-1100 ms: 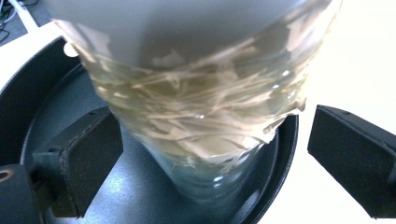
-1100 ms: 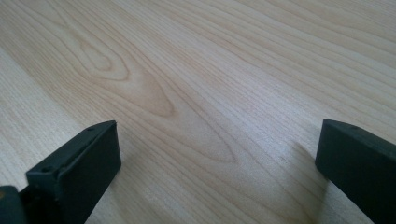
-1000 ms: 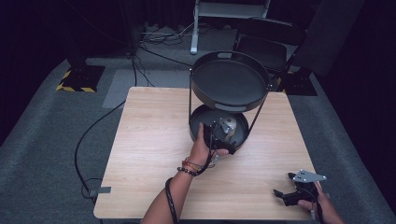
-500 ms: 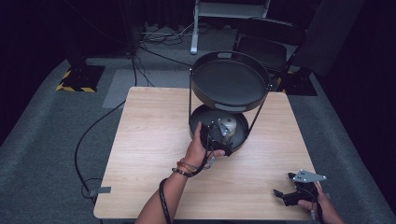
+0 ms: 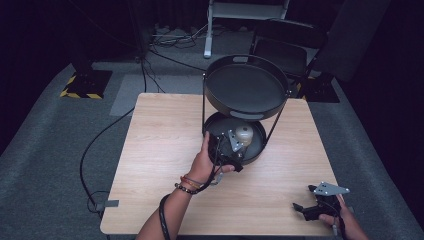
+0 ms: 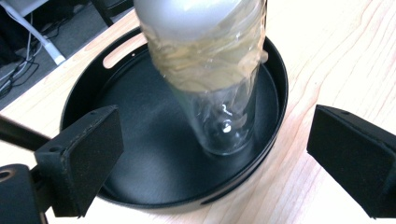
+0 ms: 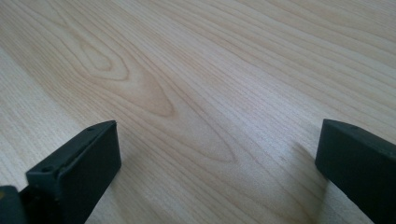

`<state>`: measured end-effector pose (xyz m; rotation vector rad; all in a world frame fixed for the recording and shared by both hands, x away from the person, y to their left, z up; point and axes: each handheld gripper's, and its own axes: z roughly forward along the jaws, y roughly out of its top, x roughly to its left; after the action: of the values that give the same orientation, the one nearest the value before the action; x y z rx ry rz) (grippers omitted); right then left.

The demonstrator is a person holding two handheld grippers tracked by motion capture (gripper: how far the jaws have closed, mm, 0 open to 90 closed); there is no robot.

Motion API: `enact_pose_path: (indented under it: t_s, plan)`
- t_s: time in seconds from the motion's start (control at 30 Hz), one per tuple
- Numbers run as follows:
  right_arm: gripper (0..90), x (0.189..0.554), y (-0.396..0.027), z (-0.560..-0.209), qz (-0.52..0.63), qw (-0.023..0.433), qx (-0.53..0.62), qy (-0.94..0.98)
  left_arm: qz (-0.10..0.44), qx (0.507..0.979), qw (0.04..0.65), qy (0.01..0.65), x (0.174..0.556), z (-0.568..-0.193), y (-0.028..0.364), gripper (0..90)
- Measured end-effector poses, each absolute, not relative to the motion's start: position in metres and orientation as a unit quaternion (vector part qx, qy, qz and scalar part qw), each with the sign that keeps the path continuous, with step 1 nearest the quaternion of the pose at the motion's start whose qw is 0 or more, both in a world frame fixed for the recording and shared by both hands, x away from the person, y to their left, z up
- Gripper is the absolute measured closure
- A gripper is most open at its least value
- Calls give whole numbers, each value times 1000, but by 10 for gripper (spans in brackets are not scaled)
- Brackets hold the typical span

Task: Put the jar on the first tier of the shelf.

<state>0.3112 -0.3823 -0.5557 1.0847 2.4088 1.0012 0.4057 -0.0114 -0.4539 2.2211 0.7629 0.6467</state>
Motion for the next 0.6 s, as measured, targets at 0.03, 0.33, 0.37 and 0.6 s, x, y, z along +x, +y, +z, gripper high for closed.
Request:
enact_pose_path:
  t_s: [0.03,0.33,0.37,0.6]
  plan:
    - [0,311,-382,-556,350,158,379,842,250,856,345,292,405,-454,-10,30]
    - [0,311,-382,-556,350,157,379,842,261,861,329,286,395,-457,7,24]
    - [0,311,-382,-556,350,157,379,842,261,863,326,285,394,-457,8,24]
    - [0,311,-382,-556,350,158,379,842,270,867,309,284,387,-464,21,24]
